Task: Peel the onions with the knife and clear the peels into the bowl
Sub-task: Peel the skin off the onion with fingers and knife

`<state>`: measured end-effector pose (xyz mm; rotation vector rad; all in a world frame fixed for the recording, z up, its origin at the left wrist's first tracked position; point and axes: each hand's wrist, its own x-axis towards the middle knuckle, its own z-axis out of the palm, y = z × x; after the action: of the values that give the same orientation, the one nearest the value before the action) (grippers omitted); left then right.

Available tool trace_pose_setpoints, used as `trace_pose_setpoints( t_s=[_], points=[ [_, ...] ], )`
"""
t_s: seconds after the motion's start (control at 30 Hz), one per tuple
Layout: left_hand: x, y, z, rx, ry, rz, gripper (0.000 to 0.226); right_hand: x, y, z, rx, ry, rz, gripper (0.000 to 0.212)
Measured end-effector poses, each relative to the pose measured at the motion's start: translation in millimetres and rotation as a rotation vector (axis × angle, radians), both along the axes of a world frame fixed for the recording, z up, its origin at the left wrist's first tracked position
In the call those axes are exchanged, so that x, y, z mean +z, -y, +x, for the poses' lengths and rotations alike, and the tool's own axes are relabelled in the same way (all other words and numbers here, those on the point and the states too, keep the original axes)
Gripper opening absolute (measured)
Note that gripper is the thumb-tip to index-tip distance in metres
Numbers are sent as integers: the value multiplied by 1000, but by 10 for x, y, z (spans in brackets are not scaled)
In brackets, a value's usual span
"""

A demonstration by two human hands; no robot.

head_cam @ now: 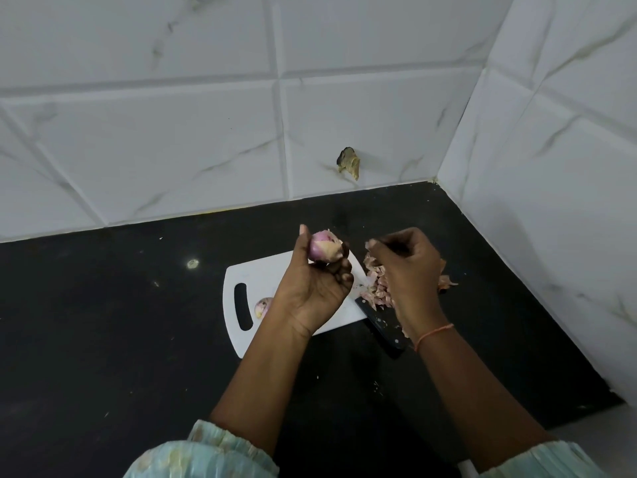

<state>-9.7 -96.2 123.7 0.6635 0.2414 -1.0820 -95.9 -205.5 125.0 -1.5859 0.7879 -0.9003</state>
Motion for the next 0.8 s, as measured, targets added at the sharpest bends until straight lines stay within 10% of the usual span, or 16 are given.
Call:
trace_pose_setpoints(
  t_s=[0.4,0.8],
  points=[
    [14,14,-48,-45,100,-99,73,129,-161,-31,264,25,-483,21],
    [38,49,-87,37,172,-110,50,110,-216,-7,197,41,-550,9]
  ],
)
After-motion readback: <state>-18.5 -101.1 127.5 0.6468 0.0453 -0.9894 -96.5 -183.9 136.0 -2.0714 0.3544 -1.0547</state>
